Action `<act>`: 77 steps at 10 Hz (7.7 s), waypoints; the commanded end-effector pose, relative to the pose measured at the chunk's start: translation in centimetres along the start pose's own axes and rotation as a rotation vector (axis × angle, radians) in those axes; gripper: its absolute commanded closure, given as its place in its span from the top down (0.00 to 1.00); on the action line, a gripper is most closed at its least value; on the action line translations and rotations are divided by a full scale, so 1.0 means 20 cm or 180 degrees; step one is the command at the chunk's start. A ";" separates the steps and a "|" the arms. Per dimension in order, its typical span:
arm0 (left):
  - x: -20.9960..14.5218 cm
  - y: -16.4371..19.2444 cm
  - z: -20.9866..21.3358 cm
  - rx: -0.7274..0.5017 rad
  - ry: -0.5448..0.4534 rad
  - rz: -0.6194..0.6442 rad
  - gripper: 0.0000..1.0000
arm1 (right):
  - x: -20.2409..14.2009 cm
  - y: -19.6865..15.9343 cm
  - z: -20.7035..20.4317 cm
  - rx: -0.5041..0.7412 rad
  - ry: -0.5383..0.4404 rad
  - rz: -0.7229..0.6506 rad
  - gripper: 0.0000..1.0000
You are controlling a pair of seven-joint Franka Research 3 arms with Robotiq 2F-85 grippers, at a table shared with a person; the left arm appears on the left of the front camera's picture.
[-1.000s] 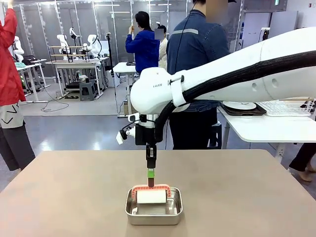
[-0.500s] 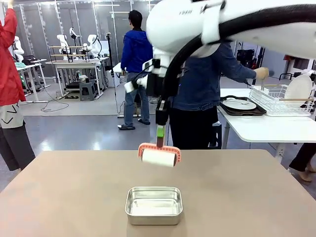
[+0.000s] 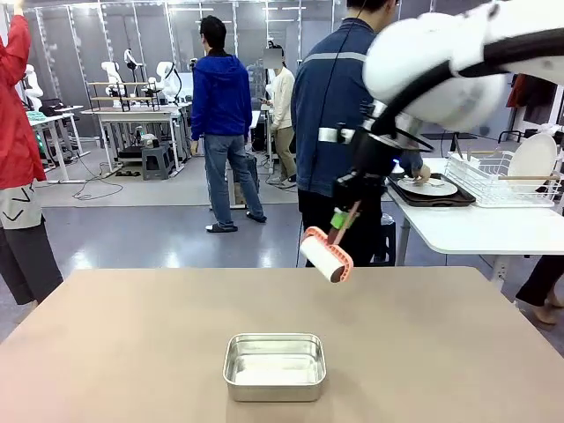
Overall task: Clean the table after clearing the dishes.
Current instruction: When the right (or left) Handle tray is removed, use the right hand (or left hand) to clean the right (or left) side of the table with the Lint Roller, then place the Lint Roller back on top of the Airtight Container.
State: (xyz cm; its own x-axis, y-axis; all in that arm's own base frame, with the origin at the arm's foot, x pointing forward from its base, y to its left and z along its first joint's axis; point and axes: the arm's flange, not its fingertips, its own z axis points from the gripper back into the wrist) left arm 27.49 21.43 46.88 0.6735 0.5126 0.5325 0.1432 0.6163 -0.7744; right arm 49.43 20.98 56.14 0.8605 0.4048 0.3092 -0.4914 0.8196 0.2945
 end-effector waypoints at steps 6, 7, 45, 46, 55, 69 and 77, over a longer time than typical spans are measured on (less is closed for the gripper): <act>0.00 0.00 0.01 -0.0027 0.0016 -0.0010 1.00 | -0.12 -0.09 -0.01 0.0059 -0.0214 -0.0335 0.05; 0.00 0.00 0.01 -0.0027 0.0016 -0.0010 1.00 | -0.19 -0.12 -0.04 0.0115 -0.0267 -0.0364 0.21; 0.00 0.00 0.01 -0.0027 0.0016 -0.0010 1.00 | -0.97 -1.30 0.34 -0.0933 -0.0236 -0.2152 0.21; 0.00 0.00 0.01 -0.0027 0.0016 -0.0010 1.00 | -0.97 -1.30 0.34 -0.0933 -0.0236 -0.2152 0.21; 0.00 0.00 0.01 -0.0027 0.0016 -0.0010 1.00 | -0.97 -1.30 0.34 -0.0933 -0.0236 -0.2152 0.21; 0.00 0.00 0.01 -0.0027 0.0016 -0.0010 1.00 | -0.40 1.06 0.14 -0.1166 -0.0432 0.3934 0.21; 0.00 0.00 0.01 -0.0027 0.0016 -0.0010 1.00 | -0.49 1.25 -0.05 -0.0929 -0.0304 0.4151 0.21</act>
State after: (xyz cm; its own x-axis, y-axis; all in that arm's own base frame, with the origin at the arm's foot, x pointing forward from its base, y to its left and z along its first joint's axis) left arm 27.47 21.44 46.87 0.6734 0.5131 0.5323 0.1434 0.6156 -0.7749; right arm 29.30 37.48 59.49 -0.2522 0.9304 0.2659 -0.8862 -0.1117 -0.4495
